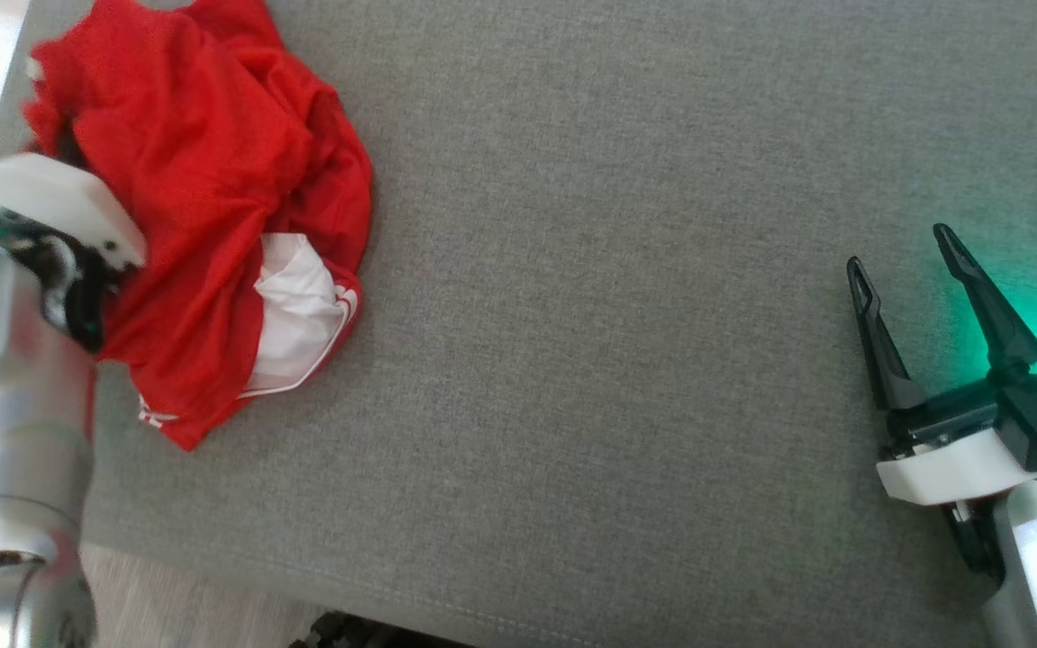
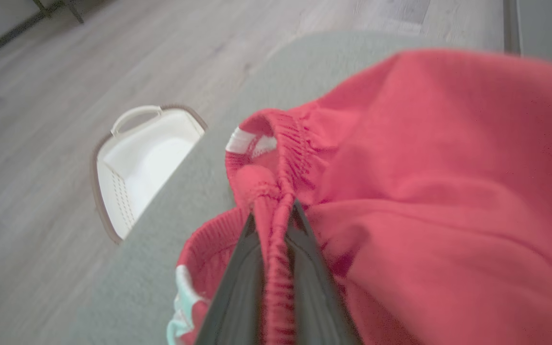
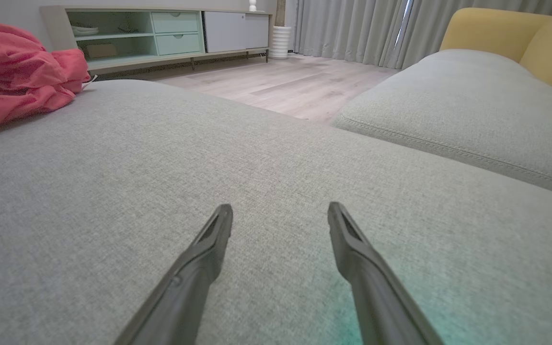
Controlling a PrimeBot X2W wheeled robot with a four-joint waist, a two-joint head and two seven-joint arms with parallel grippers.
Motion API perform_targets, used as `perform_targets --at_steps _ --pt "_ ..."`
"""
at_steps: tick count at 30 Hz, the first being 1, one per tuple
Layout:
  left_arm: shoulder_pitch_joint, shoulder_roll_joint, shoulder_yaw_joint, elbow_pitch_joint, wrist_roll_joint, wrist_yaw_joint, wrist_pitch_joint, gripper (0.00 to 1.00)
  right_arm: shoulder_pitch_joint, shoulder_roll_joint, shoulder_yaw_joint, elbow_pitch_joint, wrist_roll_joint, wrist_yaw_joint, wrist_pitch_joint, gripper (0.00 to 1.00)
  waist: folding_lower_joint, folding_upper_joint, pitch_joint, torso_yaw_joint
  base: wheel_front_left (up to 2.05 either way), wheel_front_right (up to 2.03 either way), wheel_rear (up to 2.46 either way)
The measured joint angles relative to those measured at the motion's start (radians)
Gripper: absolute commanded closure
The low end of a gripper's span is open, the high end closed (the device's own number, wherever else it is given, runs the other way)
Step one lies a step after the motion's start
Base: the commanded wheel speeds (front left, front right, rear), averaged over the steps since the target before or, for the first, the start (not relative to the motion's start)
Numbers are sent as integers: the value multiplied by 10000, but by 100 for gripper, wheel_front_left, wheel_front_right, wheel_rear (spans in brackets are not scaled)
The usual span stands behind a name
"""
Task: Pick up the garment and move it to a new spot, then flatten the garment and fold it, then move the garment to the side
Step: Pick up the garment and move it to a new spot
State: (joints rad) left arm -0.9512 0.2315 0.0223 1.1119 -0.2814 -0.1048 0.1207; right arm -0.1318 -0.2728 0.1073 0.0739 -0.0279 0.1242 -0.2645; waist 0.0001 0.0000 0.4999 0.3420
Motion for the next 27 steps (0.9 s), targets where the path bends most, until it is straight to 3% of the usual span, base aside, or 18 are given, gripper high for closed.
perform_targets --at_steps 5,12,19,27 --pt "-501 382 -221 15 299 10 -1584 100 -67 182 -48 355 2 0 6 0 1 0 -362 -109 0 0 0" --pt "-1084 863 -794 -320 865 21 -2550 100 -46 832 134 821 19 0 21 0 -1 0 -1168 -432 0 0 0" --pt "-1733 1122 -1705 -1643 1524 -100 -2688 100 -2 1488 176 997 155 0 21 0 -1 0 -2090 -1117 0 0 0" --pt "-1913 1329 -2627 -3450 1584 -199 -1724 100 602 2015 288 1151 318 0 23 0 -3 0 -3149 -2438 0 0 0"
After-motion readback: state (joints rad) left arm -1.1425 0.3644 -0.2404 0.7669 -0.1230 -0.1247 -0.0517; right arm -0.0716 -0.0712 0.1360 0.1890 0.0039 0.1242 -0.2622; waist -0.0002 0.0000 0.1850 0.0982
